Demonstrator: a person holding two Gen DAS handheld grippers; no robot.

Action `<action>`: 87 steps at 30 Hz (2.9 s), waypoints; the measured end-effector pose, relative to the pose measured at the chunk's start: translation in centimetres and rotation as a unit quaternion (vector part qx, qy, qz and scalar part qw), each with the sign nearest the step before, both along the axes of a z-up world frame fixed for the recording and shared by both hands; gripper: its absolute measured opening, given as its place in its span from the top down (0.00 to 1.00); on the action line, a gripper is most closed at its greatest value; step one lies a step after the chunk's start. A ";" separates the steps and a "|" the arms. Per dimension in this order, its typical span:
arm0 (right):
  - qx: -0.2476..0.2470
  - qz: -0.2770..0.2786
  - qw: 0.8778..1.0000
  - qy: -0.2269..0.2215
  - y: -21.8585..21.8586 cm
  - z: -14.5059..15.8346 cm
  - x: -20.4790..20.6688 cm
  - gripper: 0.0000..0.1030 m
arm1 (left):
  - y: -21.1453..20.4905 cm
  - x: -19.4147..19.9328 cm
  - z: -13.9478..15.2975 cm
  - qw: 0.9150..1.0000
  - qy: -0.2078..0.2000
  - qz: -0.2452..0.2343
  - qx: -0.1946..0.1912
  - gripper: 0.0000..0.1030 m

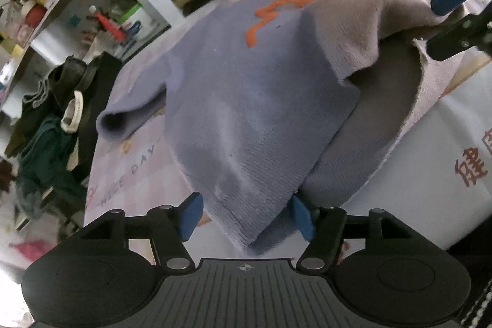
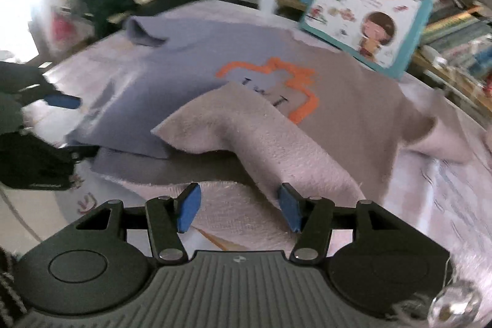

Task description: Fold clothes

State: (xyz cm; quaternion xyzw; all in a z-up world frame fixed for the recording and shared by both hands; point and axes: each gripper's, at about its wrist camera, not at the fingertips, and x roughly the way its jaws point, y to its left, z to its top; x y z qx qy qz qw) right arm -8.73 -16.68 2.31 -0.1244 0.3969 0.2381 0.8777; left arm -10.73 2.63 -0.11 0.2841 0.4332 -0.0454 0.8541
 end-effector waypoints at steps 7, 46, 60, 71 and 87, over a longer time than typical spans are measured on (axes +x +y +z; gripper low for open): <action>-0.021 -0.075 0.997 0.002 4.2 0.7 -2.7 0.47 | 4.7 0.2 2.9 0.989 -0.049 -0.007 -0.139 0.97; -0.098 -0.277 0.955 -0.044 6.1 -0.1 -8.4 0.27 | 8.6 0.9 4.2 0.967 -0.019 -0.122 -0.222 0.96; -0.219 -0.339 0.909 -0.107 5.0 -2.5 -4.6 0.24 | 8.6 0.4 4.5 0.969 -0.034 -0.114 -0.218 0.96; -0.154 -0.347 0.924 -0.045 1.8 -0.6 -11.7 0.23 | 9.7 0.0 3.5 0.971 -0.008 -0.117 -0.210 0.95; 0.038 -0.424 0.902 0.069 -3.3 -2.8 -7.3 0.47 | 12.3 -2.6 3.4 0.960 0.070 -0.105 -0.249 0.87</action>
